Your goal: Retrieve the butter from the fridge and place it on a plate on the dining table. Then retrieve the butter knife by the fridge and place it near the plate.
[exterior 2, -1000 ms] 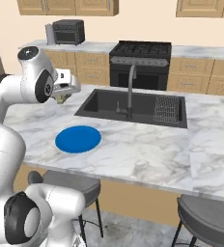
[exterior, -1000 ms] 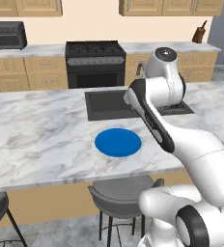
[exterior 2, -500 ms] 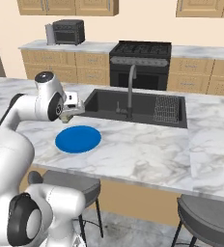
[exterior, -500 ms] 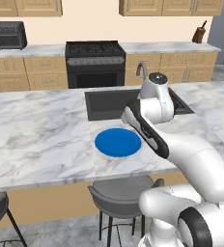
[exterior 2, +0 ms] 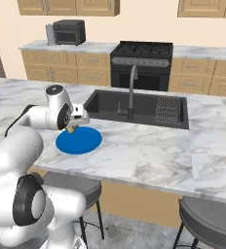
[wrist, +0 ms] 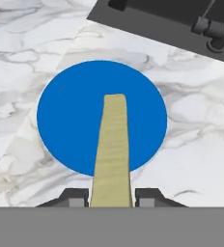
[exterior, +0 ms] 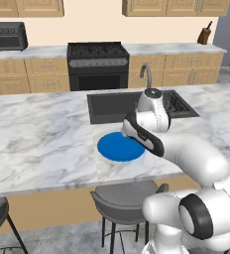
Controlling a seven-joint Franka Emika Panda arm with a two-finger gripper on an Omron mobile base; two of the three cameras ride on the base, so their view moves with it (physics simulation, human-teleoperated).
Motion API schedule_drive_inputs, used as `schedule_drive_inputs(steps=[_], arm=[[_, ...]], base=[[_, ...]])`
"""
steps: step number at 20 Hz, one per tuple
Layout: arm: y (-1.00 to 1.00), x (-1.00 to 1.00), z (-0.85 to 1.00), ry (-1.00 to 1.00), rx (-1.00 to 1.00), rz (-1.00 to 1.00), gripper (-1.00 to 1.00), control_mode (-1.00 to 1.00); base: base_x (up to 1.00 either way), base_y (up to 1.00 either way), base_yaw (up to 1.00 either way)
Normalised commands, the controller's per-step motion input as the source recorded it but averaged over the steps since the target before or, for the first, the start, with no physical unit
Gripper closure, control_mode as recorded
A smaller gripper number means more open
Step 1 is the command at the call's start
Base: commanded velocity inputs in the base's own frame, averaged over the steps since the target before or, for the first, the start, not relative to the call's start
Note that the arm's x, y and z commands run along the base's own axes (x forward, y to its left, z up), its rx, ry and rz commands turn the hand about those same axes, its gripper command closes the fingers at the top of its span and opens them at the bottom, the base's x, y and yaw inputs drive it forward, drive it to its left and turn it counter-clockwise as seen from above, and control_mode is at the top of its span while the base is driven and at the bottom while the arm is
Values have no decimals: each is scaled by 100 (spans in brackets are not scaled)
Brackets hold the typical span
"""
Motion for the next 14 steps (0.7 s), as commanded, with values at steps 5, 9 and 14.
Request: schedule_drive_inputs(steps=[5,9,14], arm=[[7,13,-60,2,0,0,100,-100],[18,27,-50,0,0,0,100,-100],[4,33,-35,1,0,0,100,-100]], base=[[0,0,0],[0,0,0],[0,0,0]])
